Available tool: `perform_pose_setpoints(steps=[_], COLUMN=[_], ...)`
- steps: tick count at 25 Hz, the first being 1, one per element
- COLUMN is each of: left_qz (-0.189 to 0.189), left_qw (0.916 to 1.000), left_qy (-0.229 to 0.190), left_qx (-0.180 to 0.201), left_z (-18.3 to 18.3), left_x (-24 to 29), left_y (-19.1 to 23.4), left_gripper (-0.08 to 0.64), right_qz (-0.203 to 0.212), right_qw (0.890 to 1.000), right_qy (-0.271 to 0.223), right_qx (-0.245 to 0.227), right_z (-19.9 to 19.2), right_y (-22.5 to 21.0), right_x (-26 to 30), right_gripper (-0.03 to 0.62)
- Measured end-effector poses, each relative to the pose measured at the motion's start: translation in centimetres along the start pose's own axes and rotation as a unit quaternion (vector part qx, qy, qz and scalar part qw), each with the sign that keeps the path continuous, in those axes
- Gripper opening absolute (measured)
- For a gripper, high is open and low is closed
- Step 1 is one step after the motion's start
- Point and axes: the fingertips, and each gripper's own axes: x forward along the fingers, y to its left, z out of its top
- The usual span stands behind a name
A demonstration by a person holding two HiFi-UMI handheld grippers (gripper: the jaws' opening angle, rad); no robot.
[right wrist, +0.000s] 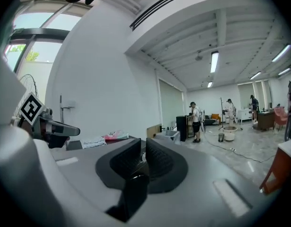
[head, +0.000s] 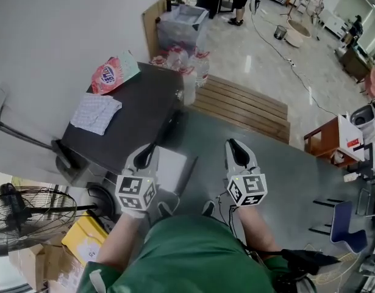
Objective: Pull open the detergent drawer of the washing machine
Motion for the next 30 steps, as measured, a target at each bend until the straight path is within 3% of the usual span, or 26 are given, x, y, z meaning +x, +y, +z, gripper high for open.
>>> perform_pose_setpoints(steps=[8, 17, 30], left_qz=[-0.017, -0.027, -0.051], left_qw=[0.998, 0.9899, 0.9904], left_qy=[-0.051, -0.111, -0.104], left_qx=[0.034, 0.084, 0.075], left_z=[5.0, 10.7, 10.6], left_x=[0.4, 0.8, 2.2], left_y=[-0.9, -2.3, -2.8], left_gripper=[0.008, 0.008, 0.008], right_qz=[-0.015, -0.038, -0.056], right_qw=[0.997, 0.991, 0.99], right_qy=[-0.07, -0.104, -0.095], right_qx=[-0.022, -0.081, -0.087], right_z=[6.2, 9.2, 9.0], right_y=[0.5, 0.3, -1.1], right_x=[-2.3, -3.6, -3.4], right_gripper=[0.025, 0.025, 0.025])
